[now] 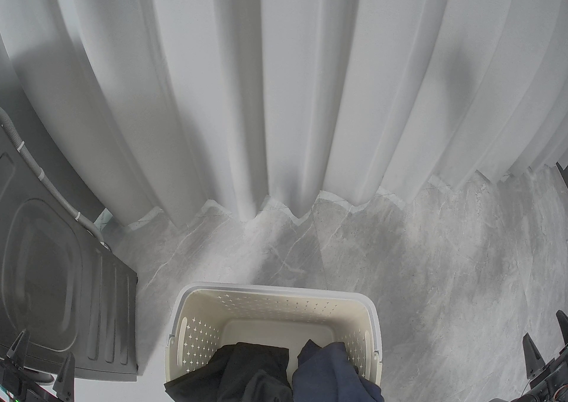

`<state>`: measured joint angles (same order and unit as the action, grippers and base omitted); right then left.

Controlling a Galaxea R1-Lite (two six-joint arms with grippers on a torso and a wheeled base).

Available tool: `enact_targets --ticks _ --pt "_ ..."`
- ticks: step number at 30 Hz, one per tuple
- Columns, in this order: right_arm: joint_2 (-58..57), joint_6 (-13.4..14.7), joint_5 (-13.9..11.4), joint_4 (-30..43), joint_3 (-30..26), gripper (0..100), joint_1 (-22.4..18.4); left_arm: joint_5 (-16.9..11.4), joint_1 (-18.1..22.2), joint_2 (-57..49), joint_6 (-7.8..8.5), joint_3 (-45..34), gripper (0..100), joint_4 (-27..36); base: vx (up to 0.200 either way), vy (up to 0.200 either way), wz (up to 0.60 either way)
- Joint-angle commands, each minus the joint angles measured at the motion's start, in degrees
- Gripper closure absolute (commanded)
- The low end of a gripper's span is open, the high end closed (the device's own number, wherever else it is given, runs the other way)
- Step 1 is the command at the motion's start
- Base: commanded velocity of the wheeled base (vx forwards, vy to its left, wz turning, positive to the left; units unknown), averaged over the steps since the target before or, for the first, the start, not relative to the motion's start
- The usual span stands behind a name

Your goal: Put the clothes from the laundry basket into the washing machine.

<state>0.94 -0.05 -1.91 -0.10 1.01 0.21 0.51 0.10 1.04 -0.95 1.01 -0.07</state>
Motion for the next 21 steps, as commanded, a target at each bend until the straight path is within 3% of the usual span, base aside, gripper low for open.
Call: enact_targets --ticks 1,21 --pt "-0.4 0.0 0.0 -0.1 -1.0 0 0.0 0.0 0.0 -0.9 -0.02 -1.0 0 0.0 0.000 0.000 0.00" --pt "-0.4 0.0 0.0 0.0 -1.0 0 0.0 0.0 0.0 -0.9 -0.02 -1.0 0 0.0 0.000 0.000 0.00"
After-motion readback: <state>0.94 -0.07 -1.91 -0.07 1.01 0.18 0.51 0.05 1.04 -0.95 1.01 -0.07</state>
